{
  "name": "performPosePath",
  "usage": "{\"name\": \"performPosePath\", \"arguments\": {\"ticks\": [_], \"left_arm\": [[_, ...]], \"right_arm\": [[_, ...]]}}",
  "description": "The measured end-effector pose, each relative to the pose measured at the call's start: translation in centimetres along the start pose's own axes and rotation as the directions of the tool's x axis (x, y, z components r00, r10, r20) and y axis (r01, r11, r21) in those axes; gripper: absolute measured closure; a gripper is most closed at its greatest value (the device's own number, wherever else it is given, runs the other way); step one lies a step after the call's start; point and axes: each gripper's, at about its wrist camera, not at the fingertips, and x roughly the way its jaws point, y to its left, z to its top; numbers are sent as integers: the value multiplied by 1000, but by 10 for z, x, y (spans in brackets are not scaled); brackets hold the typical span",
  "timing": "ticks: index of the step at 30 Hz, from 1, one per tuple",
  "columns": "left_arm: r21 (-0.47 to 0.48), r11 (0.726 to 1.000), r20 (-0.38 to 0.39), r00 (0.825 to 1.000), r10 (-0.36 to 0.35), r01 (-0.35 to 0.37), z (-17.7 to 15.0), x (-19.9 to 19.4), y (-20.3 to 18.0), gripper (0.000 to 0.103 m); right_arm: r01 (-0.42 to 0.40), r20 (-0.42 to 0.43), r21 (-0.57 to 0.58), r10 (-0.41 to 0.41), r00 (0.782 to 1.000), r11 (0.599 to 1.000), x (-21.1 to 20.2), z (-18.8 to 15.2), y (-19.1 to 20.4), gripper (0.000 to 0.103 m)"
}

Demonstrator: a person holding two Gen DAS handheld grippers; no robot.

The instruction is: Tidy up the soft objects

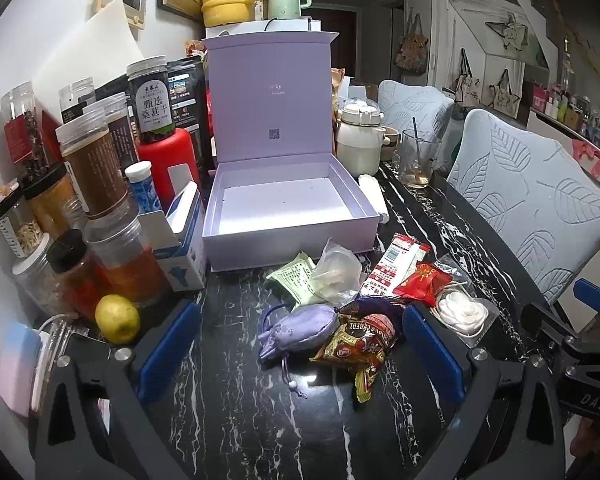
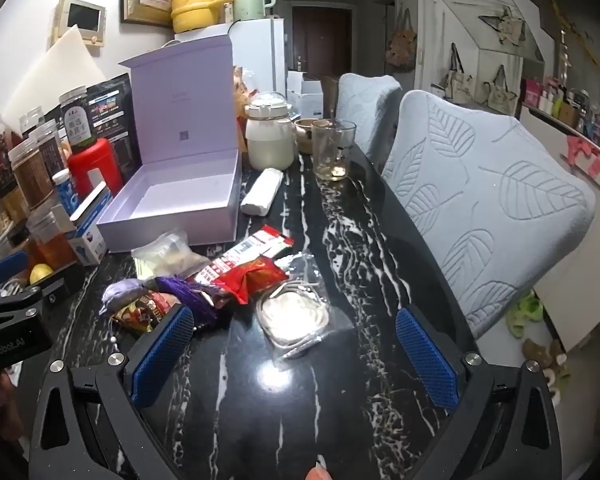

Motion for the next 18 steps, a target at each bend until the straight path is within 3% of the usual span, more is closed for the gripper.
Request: {"name": "performPosePath", "arguments": {"ticks": [18], "left_arm": [[9, 1000, -14, 1000, -1, 1, 0, 2, -1, 0]], "right_arm": [[4, -3, 1, -4, 1000, 1000, 0, -1, -2, 0]]}}
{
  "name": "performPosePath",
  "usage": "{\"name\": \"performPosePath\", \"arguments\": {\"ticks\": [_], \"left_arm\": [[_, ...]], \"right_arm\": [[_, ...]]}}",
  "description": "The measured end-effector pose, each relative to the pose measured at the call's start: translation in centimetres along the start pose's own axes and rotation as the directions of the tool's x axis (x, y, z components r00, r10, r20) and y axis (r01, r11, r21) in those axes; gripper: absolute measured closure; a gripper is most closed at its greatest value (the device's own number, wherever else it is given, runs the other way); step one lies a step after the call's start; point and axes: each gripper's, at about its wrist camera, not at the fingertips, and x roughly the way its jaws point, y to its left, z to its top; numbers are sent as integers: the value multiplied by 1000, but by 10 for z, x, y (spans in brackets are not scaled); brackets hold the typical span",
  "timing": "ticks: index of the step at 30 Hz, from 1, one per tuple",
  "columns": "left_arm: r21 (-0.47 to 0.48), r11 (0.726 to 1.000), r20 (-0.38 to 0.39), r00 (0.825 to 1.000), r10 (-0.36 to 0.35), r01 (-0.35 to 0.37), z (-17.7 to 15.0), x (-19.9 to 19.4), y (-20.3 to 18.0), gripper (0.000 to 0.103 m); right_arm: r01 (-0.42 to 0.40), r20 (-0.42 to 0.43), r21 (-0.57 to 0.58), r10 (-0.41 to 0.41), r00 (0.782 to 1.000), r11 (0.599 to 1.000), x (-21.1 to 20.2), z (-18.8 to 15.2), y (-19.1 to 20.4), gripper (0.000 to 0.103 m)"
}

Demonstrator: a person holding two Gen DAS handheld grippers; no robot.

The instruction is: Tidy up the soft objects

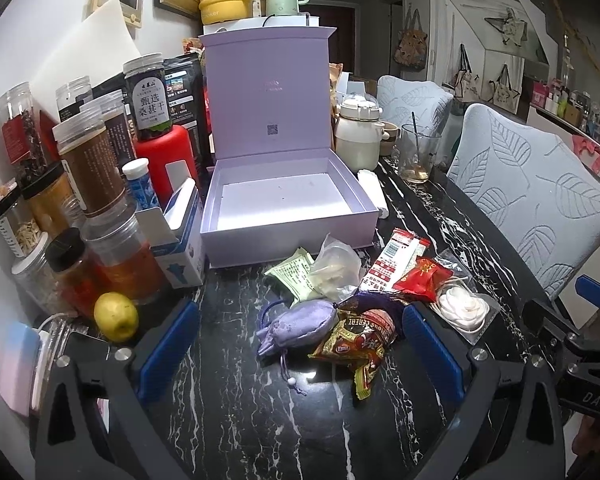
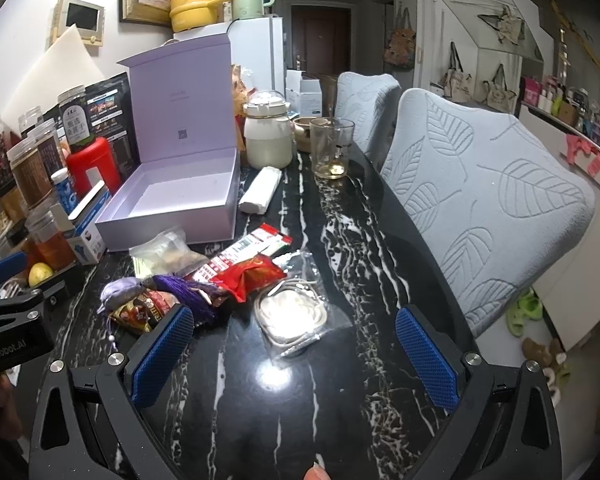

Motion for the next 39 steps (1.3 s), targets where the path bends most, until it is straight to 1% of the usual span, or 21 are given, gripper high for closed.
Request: {"name": "performPosePath", "arguments": {"ticks": [28, 39], "left_arm": [[8, 1000, -6, 1000, 1, -1, -1, 0, -3, 0], [15, 1000, 1, 1000, -16, 16, 1, -3, -6, 0]], "right_arm": [[-9, 2, -1, 9, 1000, 1000, 1, -2, -2, 0], [-10, 4, -3, 10, 1000, 1000, 0, -2, -1, 0]]}}
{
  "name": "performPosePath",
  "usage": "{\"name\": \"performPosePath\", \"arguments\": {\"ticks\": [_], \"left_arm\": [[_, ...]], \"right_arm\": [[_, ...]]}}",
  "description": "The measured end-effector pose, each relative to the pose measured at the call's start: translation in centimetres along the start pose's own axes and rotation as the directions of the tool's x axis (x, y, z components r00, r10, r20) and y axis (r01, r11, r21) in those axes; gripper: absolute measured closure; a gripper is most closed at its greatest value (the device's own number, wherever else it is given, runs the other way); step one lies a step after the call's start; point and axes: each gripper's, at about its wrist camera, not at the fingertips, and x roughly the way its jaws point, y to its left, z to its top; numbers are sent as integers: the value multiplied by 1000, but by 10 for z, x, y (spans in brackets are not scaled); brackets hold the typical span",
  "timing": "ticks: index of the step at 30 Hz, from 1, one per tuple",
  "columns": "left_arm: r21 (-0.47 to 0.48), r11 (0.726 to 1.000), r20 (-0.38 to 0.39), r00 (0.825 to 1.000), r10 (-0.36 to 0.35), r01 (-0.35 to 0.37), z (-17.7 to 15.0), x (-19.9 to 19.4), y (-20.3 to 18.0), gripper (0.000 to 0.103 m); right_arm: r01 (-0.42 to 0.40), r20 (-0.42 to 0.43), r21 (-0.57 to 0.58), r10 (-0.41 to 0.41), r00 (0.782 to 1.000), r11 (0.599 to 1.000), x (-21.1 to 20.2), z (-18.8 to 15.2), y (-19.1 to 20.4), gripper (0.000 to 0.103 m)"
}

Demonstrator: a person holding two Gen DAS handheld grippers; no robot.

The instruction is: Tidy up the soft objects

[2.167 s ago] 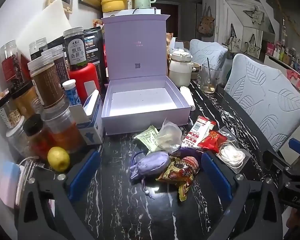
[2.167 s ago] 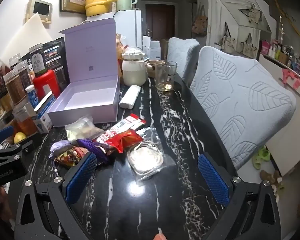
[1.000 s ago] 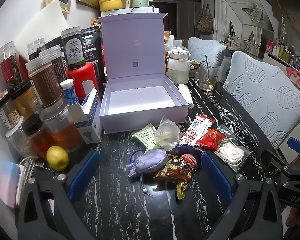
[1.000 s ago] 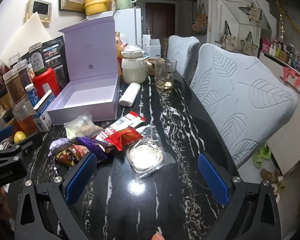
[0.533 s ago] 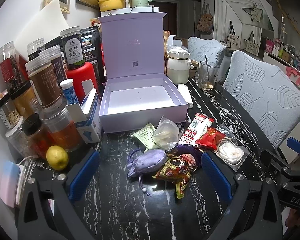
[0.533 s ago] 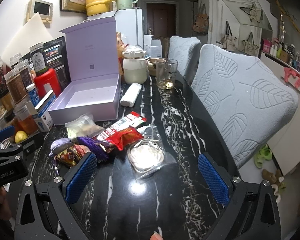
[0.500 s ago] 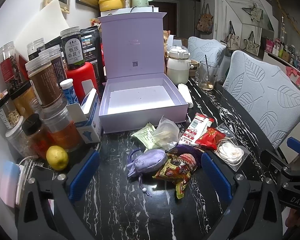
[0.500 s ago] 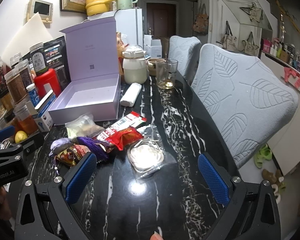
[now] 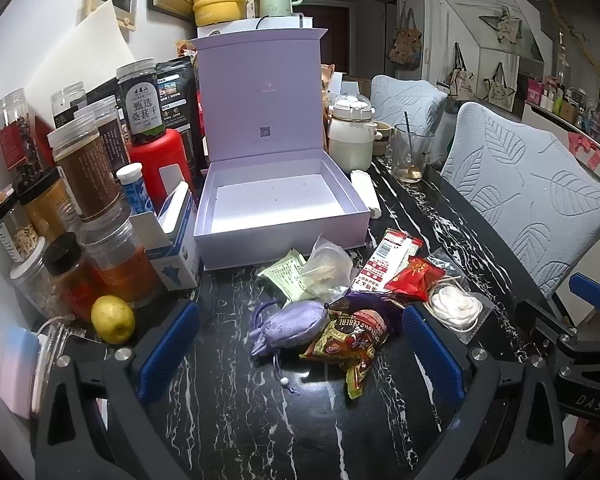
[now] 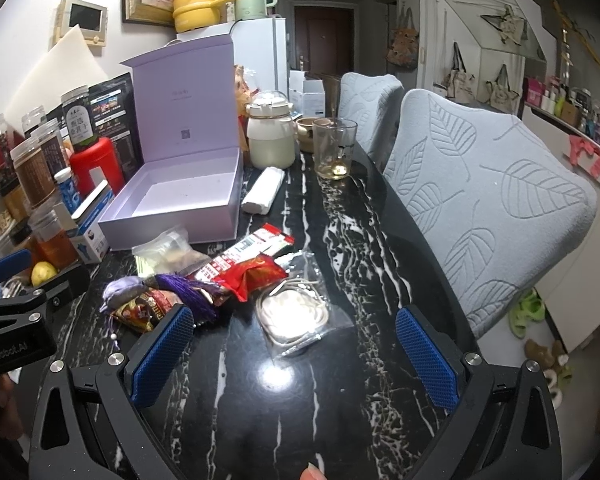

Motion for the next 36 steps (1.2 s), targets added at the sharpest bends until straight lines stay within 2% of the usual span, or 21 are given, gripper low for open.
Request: {"name": "performPosePath", "arguments": {"ticks": [10, 17, 31, 36], "left_arm": [[-8, 1000, -18, 1000, -2, 2, -2, 7, 4, 0], [-13, 1000, -46, 999, -19, 19, -8, 18, 11, 0], [-55, 998, -150, 989, 3, -11, -16, 66, 29, 0], [-69, 997, -190, 981, -38, 25, -15, 88, 30, 0]], "right_arm": [[-18, -5, -9, 18, 1000, 1000, 2, -1, 1, 0], [-68, -34, -14, 68, 997, 998, 13, -9, 5, 0], [-142, -99, -7, 141, 985, 990, 48, -19, 8, 0], [-151, -117, 3, 150, 982, 989, 61, -19, 6, 0]]}}
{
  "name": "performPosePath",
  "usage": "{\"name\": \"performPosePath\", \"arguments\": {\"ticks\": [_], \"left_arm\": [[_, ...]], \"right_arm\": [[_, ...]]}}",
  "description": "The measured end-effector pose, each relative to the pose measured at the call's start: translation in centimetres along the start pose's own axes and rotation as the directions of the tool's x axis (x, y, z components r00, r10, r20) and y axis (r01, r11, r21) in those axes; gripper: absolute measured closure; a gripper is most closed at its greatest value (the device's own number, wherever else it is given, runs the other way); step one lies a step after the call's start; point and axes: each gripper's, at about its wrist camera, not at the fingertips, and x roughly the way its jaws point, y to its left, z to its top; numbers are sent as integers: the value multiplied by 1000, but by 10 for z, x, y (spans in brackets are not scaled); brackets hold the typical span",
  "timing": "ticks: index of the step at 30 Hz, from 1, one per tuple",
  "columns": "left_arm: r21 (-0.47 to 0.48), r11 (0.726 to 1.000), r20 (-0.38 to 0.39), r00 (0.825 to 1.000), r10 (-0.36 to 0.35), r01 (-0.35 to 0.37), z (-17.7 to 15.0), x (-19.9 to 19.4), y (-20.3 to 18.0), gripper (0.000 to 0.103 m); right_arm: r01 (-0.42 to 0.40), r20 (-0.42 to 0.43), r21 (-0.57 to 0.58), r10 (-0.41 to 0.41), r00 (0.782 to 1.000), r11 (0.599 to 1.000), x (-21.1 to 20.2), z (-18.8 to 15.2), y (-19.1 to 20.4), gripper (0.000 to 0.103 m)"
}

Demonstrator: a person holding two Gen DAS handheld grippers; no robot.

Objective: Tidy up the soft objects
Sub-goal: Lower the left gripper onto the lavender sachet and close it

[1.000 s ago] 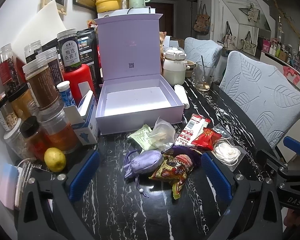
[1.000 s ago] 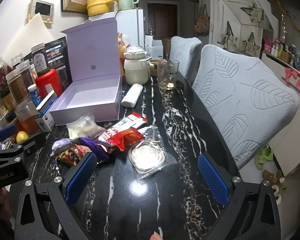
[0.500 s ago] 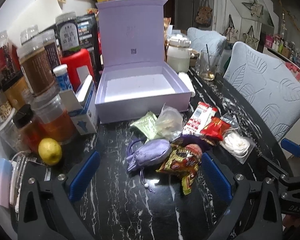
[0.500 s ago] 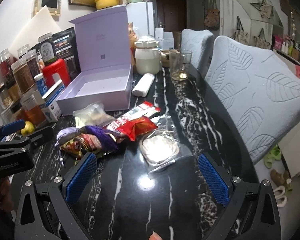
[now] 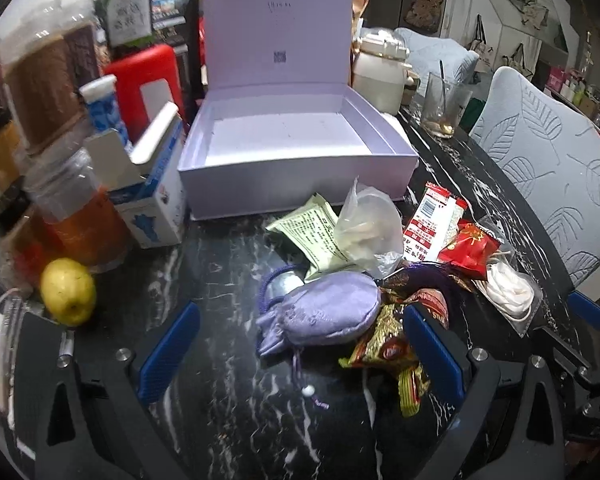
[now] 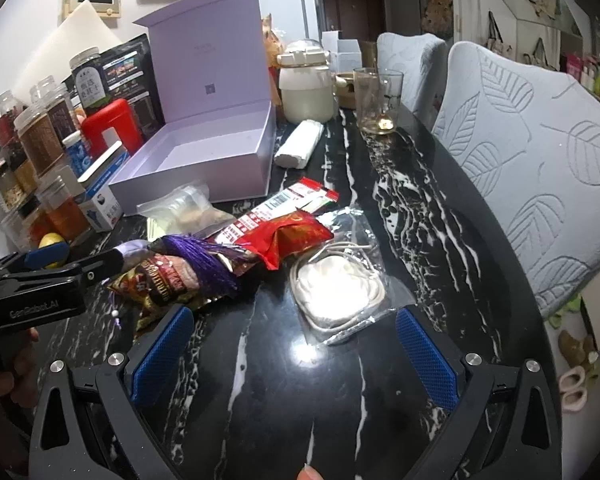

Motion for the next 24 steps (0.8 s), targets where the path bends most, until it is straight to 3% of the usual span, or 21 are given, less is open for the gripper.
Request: {"name": "performPosePath", "arguments": {"ticks": [9, 15, 24], "left_arm": [[-55, 998, -35, 999, -10, 8, 10, 28, 9, 3], [-106, 992, -80, 994, -71, 62, 9, 42, 16, 8], [-97, 994, -94, 993, -68, 59, -2, 41, 20, 11]], "right_arm": [[-6, -30, 13, 7, 1000, 1000, 19, 3, -11, 0], [-2, -36, 15, 2, 999, 1000, 25, 4, -15, 0], [-6, -39, 11, 7, 999, 1000, 25, 3, -14, 0]]}}
